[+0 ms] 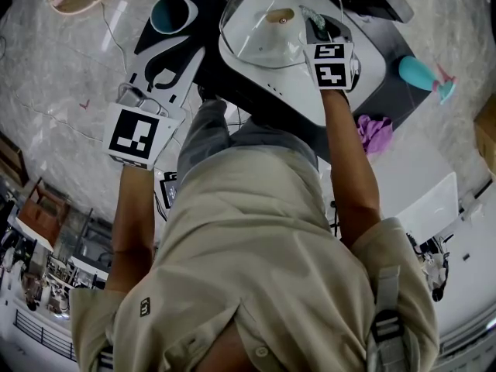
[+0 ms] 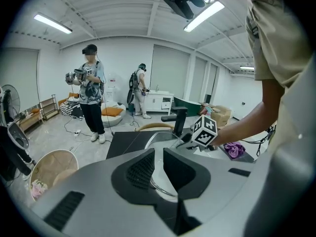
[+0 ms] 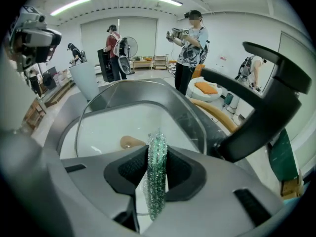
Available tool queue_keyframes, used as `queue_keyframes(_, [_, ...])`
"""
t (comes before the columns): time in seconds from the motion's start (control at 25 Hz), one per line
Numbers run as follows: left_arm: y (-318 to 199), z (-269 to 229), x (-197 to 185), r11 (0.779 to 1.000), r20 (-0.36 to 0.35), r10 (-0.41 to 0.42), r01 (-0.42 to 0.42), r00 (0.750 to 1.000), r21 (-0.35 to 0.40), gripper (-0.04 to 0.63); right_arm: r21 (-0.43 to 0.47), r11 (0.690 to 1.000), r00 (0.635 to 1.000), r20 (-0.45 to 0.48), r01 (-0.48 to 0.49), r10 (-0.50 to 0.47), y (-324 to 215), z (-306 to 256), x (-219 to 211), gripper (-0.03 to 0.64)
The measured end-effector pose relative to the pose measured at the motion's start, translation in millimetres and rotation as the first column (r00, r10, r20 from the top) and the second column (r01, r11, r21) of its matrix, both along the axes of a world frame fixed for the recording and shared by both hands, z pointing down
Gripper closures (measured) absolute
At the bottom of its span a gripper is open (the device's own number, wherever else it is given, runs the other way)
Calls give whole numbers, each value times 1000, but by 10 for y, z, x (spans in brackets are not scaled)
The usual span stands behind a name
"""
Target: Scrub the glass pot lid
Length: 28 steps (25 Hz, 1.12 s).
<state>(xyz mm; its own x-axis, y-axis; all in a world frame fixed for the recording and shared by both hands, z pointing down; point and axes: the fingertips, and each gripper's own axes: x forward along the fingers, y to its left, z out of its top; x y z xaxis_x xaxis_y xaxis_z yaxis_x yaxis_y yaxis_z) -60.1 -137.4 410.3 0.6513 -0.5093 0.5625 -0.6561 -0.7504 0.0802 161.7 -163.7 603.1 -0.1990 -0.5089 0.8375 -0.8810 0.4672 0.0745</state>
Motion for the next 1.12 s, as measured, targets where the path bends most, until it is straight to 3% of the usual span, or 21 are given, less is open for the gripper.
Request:
queue_keyframes(0.16, [8, 59, 69, 1000, -4, 16, -16, 1000, -12, 528, -19, 997, 996, 51, 73, -72, 114, 69, -461, 525])
queue_keyframes(0.36, [24, 116, 137, 999, -9, 35, -35, 999, -26, 528, -23, 996, 991, 105, 87, -84, 111, 56, -731, 526])
queue_keyframes(0.68, [-6, 157, 108, 998, -8, 42, -42, 999, -36, 528, -27, 995, 990, 105, 96, -92, 90, 66, -734, 525])
queue_keyframes(0.84, [24, 190, 65, 996, 5, 27, -26, 1000, -81, 528, -24, 995, 990, 104, 94, -91, 87, 64, -732, 525])
queue_keyframes(0.96, [6, 210, 66, 998, -5, 42, -43, 999, -49, 529, -23, 995, 991, 102, 93, -90, 83, 72, -727, 525])
queue_keyframes(1.12, [25, 257, 76, 997, -5, 48, -48, 999, -59, 528, -21, 995, 990, 102, 95, -93, 83, 87, -715, 525])
